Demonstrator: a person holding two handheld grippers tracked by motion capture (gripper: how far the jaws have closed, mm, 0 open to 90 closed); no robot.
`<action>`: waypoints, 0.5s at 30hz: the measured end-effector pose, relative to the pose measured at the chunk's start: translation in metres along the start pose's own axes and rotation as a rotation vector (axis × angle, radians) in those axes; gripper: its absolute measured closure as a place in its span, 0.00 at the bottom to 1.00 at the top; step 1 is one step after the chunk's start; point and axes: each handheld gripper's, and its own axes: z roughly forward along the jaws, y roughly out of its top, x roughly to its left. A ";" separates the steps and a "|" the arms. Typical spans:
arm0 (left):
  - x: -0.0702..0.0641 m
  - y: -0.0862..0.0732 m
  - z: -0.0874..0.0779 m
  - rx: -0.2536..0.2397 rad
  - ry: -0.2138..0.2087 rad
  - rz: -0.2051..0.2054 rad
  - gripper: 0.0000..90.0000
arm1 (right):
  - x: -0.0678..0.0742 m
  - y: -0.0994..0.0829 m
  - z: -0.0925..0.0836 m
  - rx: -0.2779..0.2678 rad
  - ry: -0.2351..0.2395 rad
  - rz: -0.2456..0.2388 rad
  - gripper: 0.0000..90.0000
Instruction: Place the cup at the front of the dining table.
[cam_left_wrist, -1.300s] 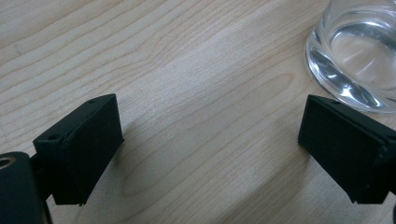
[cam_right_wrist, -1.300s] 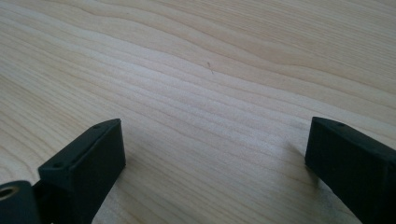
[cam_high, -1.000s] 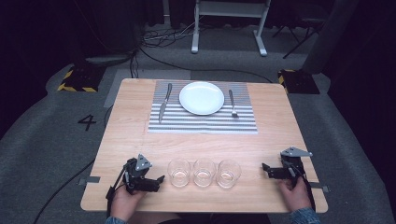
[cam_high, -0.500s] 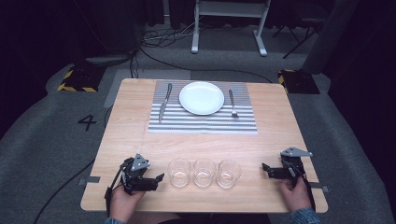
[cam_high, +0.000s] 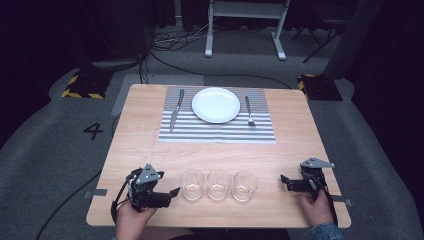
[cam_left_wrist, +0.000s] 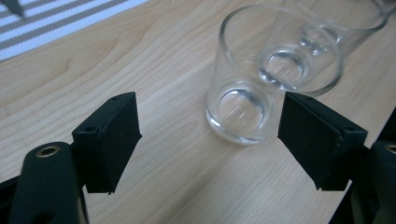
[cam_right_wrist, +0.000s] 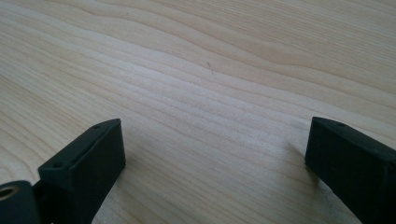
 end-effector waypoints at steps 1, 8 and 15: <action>0.000 0.000 0.000 0.000 0.000 0.000 0.23 | 0.000 0.000 0.000 0.000 0.000 0.000 0.05; -0.014 0.009 -0.001 -0.032 -0.036 0.031 0.20 | 0.000 0.000 0.000 0.000 0.000 -0.001 0.05; -0.026 0.014 0.011 -0.039 -0.031 0.055 0.17 | 0.000 0.000 0.000 0.000 0.000 -0.001 0.05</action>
